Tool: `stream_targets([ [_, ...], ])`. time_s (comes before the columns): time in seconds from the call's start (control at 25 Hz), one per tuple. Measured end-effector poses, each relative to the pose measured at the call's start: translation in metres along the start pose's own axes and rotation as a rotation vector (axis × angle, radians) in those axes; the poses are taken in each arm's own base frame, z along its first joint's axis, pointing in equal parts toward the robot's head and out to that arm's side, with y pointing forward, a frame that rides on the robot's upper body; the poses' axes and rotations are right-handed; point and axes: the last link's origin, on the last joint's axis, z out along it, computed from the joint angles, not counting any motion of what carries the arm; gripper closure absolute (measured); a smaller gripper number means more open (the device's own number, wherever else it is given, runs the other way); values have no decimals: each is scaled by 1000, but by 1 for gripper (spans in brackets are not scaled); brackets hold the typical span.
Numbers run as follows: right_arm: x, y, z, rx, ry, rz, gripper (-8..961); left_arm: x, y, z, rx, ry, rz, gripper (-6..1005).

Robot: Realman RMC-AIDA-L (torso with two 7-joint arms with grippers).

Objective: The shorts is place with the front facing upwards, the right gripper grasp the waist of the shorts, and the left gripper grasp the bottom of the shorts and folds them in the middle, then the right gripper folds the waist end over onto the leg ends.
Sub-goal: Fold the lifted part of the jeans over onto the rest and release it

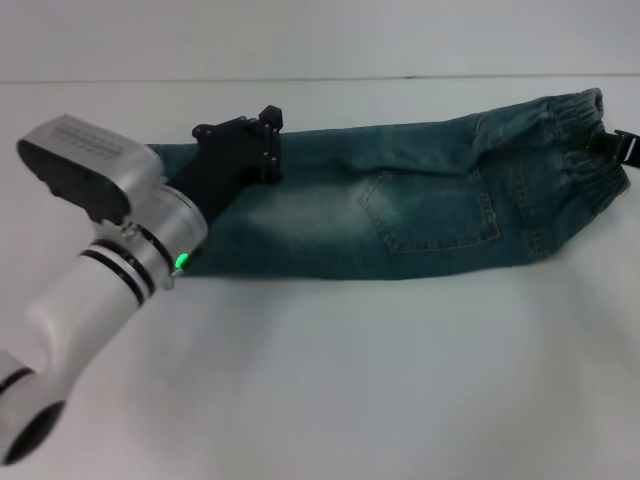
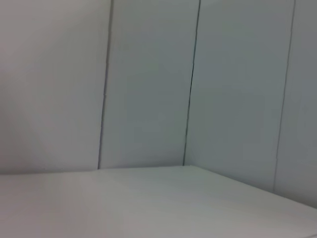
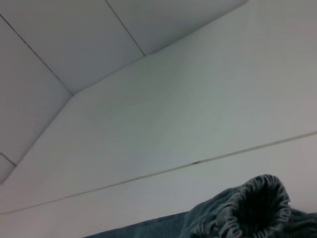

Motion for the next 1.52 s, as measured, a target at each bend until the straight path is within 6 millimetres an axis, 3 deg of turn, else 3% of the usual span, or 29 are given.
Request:
stream_targets([
  [0.12,-2,4,-4,-31,-10,12,855,-3,12,4,59,9,29,960],
  [0.32,-9,11,-14,-95,-28,31,854,-5,32,9,136,1,95,999],
  [1.0,-51,49,-44,-322,-72,34,854,-20,59,11,77,-96,82,998],
  [1.28,-68,73,-35,-386,-30,-5,854,-20,75,17,16,-124,81,998],
  [1.52,-90,111,-15,-443,40,-92,853,-23,85,17,-31,-149,95,998],
])
